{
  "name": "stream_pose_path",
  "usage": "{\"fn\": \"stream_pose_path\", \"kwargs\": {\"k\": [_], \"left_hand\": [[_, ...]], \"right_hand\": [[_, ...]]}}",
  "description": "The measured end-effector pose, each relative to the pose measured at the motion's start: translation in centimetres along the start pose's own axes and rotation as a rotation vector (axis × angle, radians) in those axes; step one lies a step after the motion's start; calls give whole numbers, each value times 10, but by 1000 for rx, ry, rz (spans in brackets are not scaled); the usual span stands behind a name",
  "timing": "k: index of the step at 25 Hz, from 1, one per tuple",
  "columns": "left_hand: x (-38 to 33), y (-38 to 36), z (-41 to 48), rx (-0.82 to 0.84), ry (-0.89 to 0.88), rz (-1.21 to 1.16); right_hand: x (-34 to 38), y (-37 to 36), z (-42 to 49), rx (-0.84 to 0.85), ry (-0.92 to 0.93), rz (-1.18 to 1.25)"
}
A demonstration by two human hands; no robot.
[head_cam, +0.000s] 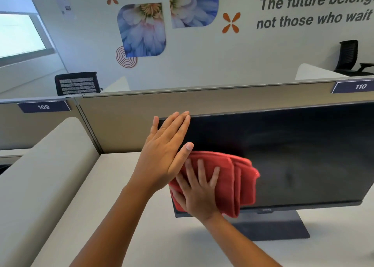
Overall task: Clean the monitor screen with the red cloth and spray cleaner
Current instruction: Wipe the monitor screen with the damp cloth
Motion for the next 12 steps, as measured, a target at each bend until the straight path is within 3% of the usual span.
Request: {"fn": "stream_pose_path", "kwargs": {"k": [2, 5, 12], "left_hand": [[0, -1, -1, -22, 5, -4], [0, -2, -1, -49, -4, -1], [-2, -4, 5, -126, -3, 27]], "right_hand": [[5, -6, -38, 60, 135, -35], [-16, -2, -59, 61, 156, -55], [-152, 30, -43, -32, -242, -112]]}}
Point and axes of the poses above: each hand's wrist, its own z-axis towards the middle knuckle, its own y-axis out of the back of the hand, x = y × z, the point moved 9 cm from there along z, towards the middle knuckle, and after that the axes turned 10 degrees about -x, right-handed, at the moved point
